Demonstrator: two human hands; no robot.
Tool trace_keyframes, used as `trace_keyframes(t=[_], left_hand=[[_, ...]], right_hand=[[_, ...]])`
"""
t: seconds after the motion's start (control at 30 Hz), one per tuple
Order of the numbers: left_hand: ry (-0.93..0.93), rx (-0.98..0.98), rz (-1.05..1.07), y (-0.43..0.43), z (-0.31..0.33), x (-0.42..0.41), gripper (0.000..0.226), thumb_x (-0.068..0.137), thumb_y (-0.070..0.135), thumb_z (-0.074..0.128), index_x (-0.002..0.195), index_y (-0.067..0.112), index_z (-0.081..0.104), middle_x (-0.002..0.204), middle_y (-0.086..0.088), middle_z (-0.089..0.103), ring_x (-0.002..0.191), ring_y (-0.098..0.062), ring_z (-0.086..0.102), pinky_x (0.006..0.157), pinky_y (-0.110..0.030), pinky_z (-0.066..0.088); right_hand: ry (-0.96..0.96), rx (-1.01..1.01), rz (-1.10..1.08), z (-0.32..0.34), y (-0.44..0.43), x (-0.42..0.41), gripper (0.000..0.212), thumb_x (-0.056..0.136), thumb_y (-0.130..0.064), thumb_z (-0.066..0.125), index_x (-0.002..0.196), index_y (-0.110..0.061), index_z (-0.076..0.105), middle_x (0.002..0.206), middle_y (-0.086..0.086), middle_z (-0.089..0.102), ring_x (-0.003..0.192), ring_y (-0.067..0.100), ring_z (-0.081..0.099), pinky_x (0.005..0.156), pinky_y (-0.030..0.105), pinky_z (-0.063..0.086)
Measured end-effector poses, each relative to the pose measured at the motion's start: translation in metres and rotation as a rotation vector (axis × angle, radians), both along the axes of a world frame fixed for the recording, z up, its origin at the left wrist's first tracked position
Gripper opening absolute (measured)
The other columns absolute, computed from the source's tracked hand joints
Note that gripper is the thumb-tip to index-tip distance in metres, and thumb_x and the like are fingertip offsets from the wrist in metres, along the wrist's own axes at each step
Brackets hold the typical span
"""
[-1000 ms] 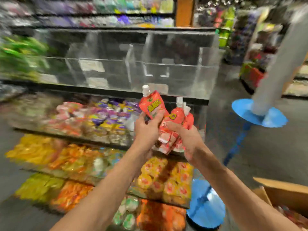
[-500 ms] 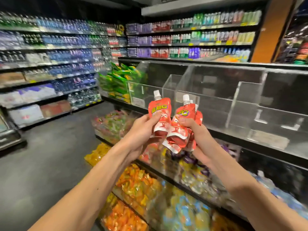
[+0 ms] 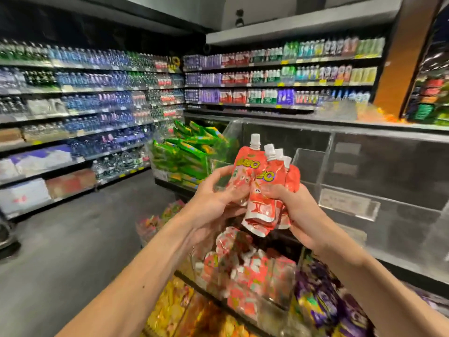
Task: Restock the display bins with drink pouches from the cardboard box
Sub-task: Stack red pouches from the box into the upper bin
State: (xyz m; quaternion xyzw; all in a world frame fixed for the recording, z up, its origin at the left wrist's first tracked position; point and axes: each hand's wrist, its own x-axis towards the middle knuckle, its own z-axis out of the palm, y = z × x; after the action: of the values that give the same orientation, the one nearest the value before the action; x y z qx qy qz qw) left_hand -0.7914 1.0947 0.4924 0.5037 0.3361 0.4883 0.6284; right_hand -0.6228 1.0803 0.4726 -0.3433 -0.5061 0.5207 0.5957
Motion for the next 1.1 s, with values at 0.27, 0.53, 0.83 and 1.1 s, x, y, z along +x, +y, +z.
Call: trace_keyframes(t=[0.27, 0.53, 0.83, 1.1], left_hand=[[0.128, 0.212, -0.167, 0.105, 0.01, -0.016, 0.047, 0.085, 0.002, 0.072, 0.12, 0.027, 0.055, 0.082, -0.004, 0.072, 0.066, -0.014, 0.069, 0.061, -0.033, 0.061], [0.172, 0.326, -0.458, 0.185, 0.045, -0.016, 0.042, 0.092, -0.003, 0.062, 0.126, 0.023, 0.057, 0.081, -0.004, 0.074, 0.072, -0.017, 0.072, 0.068, -0.034, 0.062], [0.965, 0.751, -0.346, 0.247, 0.047, 0.001, 0.051, 0.065, 0.035, 0.082, 0.115, 0.031, 0.073, 0.104, 0.0, 0.073, 0.095, -0.018, 0.068, 0.086, -0.027, 0.054], [1.483, 0.801, -0.435, 0.28, 0.034, 0.044, 0.032, 0.077, 0.049, 0.075, 0.083, 0.018, 0.073, 0.08, 0.0, 0.069, 0.076, -0.02, 0.064, 0.062, -0.027, 0.046]], right_hand=[[-0.083, 0.006, -0.196, 0.024, 0.055, -0.021, 0.049, 0.067, -0.009, 0.078, 0.114, -0.003, 0.067, 0.107, 0.019, 0.073, 0.091, 0.031, 0.073, 0.074, 0.038, 0.06], [-0.083, -0.162, -0.456, 0.07, 0.111, -0.034, 0.03, 0.084, -0.02, 0.07, 0.11, -0.004, 0.07, 0.111, 0.02, 0.073, 0.096, 0.033, 0.069, 0.097, 0.049, 0.053], [-0.805, -0.404, -0.99, 0.074, 0.159, -0.009, 0.08, 0.04, -0.063, 0.081, 0.105, -0.019, 0.064, 0.094, 0.002, 0.073, 0.086, 0.022, 0.071, 0.075, 0.042, 0.061], [-1.323, -0.604, -0.933, 0.053, 0.201, 0.002, 0.085, 0.064, -0.058, 0.076, 0.129, -0.012, 0.047, 0.122, 0.009, 0.062, 0.115, 0.031, 0.06, 0.083, 0.033, 0.043]])
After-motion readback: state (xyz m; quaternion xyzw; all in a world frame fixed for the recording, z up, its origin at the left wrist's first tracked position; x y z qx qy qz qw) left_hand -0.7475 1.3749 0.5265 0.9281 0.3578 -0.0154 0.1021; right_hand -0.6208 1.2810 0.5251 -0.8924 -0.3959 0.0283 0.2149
